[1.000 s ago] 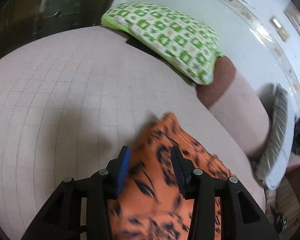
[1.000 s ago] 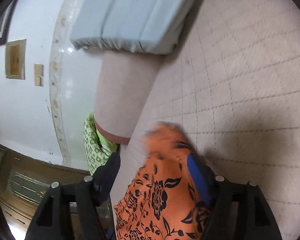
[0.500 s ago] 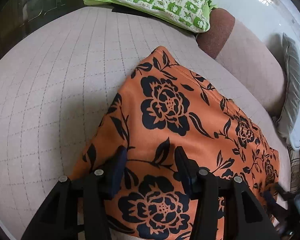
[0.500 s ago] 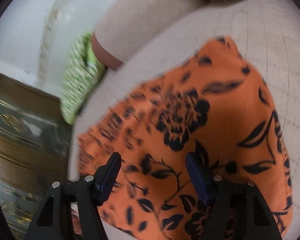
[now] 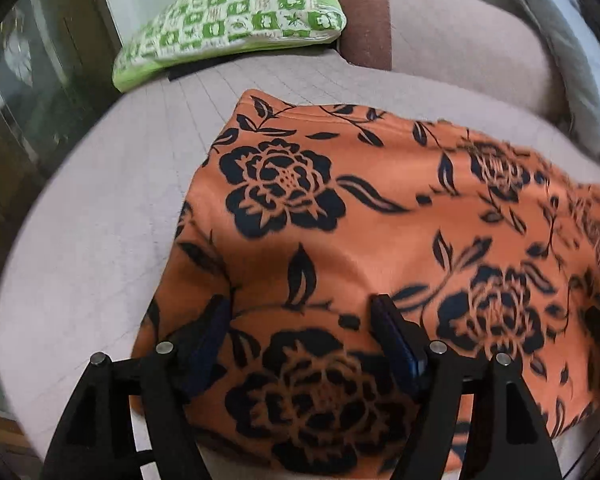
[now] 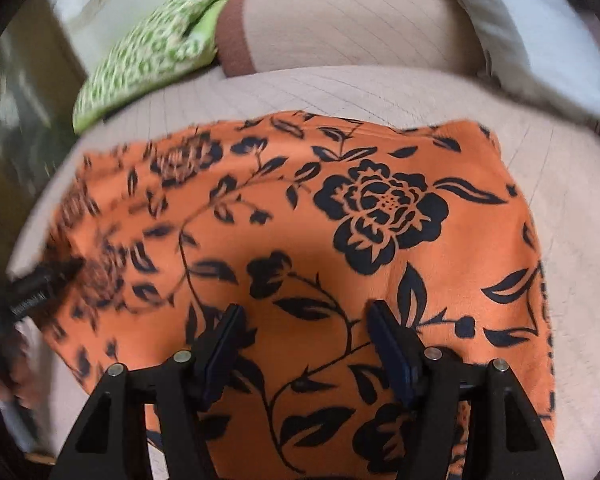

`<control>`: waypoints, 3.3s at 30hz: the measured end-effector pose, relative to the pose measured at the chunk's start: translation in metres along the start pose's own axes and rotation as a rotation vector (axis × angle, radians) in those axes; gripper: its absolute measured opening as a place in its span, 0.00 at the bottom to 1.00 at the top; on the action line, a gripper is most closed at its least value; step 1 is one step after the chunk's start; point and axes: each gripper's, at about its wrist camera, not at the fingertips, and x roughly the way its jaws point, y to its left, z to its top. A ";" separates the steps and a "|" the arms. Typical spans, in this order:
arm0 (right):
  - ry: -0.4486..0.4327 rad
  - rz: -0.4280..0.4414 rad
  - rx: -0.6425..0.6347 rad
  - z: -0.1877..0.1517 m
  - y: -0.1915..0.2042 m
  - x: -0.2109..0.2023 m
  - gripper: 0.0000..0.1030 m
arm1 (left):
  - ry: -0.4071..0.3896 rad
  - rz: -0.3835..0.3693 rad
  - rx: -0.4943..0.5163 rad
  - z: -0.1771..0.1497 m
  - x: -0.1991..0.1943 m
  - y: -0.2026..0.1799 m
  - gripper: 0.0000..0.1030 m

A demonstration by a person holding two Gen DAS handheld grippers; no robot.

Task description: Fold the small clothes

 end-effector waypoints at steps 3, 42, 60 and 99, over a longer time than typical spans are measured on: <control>0.005 -0.045 -0.028 -0.012 0.009 -0.008 0.67 | 0.014 0.014 -0.003 -0.011 -0.009 0.001 0.80; -0.050 0.031 0.284 -0.027 -0.046 -0.052 0.61 | -0.112 -0.106 0.044 -0.028 -0.054 -0.012 0.89; -0.013 0.032 0.169 -0.029 -0.001 -0.029 0.64 | -0.127 0.020 -0.058 -0.008 -0.039 0.029 0.97; -0.025 -0.131 0.003 -0.025 0.013 -0.006 0.84 | -0.073 0.064 0.010 -0.019 0.000 -0.006 1.00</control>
